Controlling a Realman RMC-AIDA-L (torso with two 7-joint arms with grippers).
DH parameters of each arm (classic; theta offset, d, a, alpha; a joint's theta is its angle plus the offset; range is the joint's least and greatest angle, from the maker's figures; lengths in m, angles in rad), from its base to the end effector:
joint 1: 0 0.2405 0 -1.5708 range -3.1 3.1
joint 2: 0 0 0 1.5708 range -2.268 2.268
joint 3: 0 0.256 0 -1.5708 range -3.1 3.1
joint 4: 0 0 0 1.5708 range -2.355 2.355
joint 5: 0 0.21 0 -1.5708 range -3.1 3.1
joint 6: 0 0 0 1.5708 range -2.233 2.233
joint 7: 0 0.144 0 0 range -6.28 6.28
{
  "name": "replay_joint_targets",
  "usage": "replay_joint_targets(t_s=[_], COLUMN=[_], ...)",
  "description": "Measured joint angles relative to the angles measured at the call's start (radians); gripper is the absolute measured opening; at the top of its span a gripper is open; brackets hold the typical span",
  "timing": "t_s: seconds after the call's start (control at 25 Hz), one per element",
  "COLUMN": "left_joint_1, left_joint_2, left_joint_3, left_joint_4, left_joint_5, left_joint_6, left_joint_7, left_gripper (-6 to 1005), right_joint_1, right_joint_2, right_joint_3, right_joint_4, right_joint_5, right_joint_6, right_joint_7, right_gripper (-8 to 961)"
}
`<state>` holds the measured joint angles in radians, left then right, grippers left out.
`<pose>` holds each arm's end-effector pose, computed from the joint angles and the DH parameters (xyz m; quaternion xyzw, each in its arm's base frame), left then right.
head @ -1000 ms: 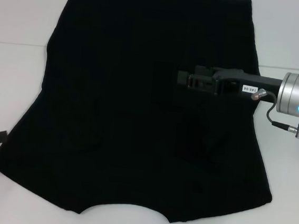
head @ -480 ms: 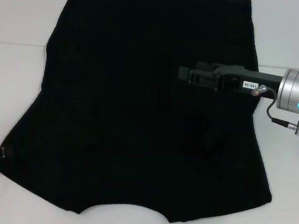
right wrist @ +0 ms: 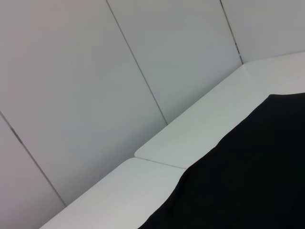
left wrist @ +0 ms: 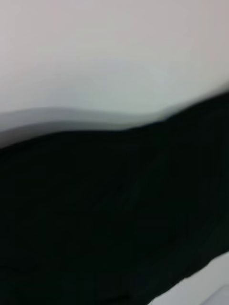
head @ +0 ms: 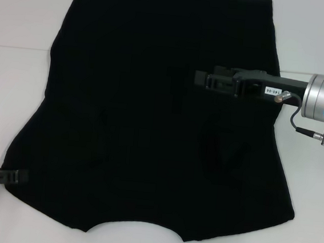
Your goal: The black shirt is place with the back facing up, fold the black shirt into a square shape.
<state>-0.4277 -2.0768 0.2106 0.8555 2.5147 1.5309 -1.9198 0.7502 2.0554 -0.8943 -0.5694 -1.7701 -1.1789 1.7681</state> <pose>-0.3741 0.2811 0.0637 -0.7762 -0.5653 -0.1458 0.2380 0.1906 0.4179 -0.0125 -0.8836 0.3395 0.2750 0.1682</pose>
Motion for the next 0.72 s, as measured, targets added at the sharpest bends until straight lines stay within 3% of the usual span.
replay_joint_targets(t_s=[0.6,0.72], left_joint_1=[-0.013,-0.014], left_joint_2=[0.002,0.002], left_joint_3=[0.001,0.001], left_joint_4=[-0.005,-0.004], left_joint_5=[0.002,0.006], left_joint_6=[-0.019,-0.020], left_joint_7=[0.003,0.003], left_gripper=[871,739], right_joint_1=[-0.002,-0.002], right_joint_2=[0.000,-0.003], right_joint_3=[0.000,0.000], right_joint_4=[-0.004,-0.006], right_joint_5=[0.000,0.000], right_joint_6=[-0.012,-0.016], right_joint_7=[0.000,-0.001], right_gripper=[761,748])
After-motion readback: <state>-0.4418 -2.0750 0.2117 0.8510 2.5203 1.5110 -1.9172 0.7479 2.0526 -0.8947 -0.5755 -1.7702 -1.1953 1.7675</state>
